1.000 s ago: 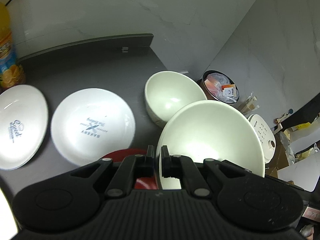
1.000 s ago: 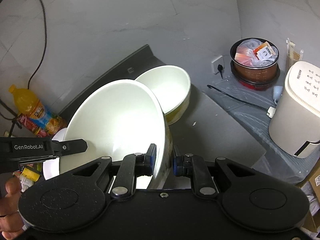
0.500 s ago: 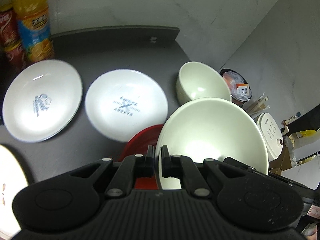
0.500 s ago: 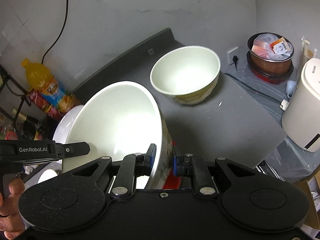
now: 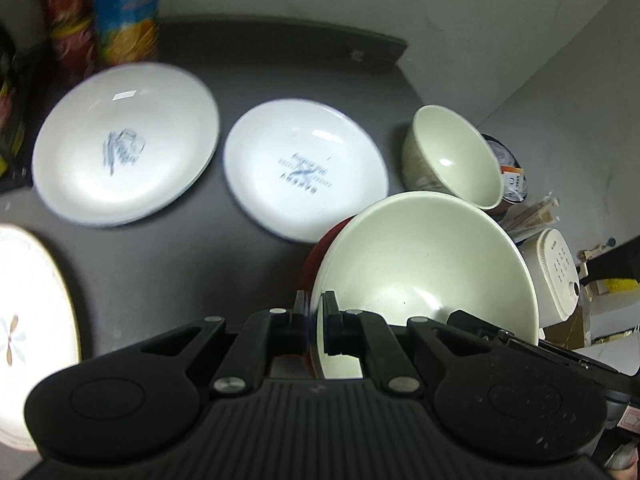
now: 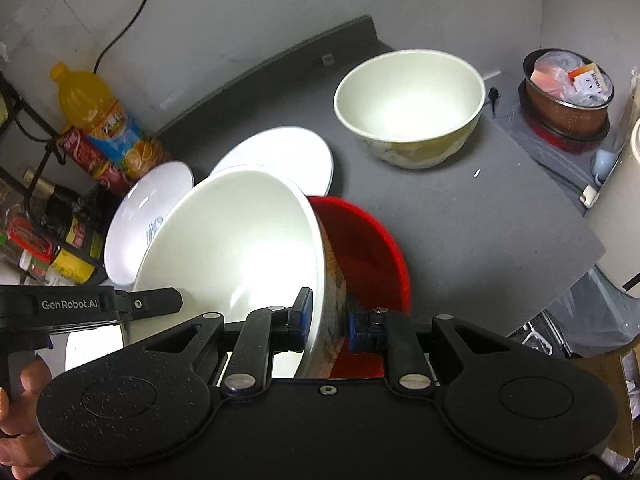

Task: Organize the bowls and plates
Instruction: 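Lift the cream bowl with both tools and lower it into the red bowl, then open both tools to release the cream bowl inside the red bowl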

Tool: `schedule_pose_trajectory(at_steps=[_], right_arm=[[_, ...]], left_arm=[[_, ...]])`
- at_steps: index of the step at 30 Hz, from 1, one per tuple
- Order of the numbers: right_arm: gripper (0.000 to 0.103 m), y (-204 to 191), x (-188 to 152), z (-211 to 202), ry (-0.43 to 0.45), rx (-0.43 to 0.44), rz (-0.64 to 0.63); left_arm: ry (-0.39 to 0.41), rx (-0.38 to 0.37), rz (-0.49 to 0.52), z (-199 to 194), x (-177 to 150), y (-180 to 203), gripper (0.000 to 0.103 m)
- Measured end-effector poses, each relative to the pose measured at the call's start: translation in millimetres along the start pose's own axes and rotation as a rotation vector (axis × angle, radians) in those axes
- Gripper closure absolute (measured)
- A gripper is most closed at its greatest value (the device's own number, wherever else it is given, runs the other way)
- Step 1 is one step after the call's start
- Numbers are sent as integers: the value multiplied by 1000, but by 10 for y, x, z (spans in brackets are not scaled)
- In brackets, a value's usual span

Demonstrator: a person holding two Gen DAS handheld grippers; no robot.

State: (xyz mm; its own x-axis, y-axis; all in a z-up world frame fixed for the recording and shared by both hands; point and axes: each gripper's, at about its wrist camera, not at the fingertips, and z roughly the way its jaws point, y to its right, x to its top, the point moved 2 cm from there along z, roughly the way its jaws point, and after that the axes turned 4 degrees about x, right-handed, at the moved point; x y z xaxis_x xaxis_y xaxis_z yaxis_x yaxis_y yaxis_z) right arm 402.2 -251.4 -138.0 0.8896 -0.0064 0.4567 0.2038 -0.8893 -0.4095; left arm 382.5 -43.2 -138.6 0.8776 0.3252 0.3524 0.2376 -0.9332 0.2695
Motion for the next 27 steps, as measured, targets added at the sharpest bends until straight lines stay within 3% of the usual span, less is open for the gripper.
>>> schedule_pose_trajectory(at_steps=[19, 22, 27], right_arm=[[82, 113, 4, 224, -47, -70, -41], [74, 101, 23, 246, -53, -53, -33], [52, 20, 99, 125, -26, -17, -40]], left_arm=[[-49, 26, -67, 233, 38, -98, 94], [-55, 43, -68, 227, 37, -101, 91], [-40, 54, -79, 138, 63, -115, 75]])
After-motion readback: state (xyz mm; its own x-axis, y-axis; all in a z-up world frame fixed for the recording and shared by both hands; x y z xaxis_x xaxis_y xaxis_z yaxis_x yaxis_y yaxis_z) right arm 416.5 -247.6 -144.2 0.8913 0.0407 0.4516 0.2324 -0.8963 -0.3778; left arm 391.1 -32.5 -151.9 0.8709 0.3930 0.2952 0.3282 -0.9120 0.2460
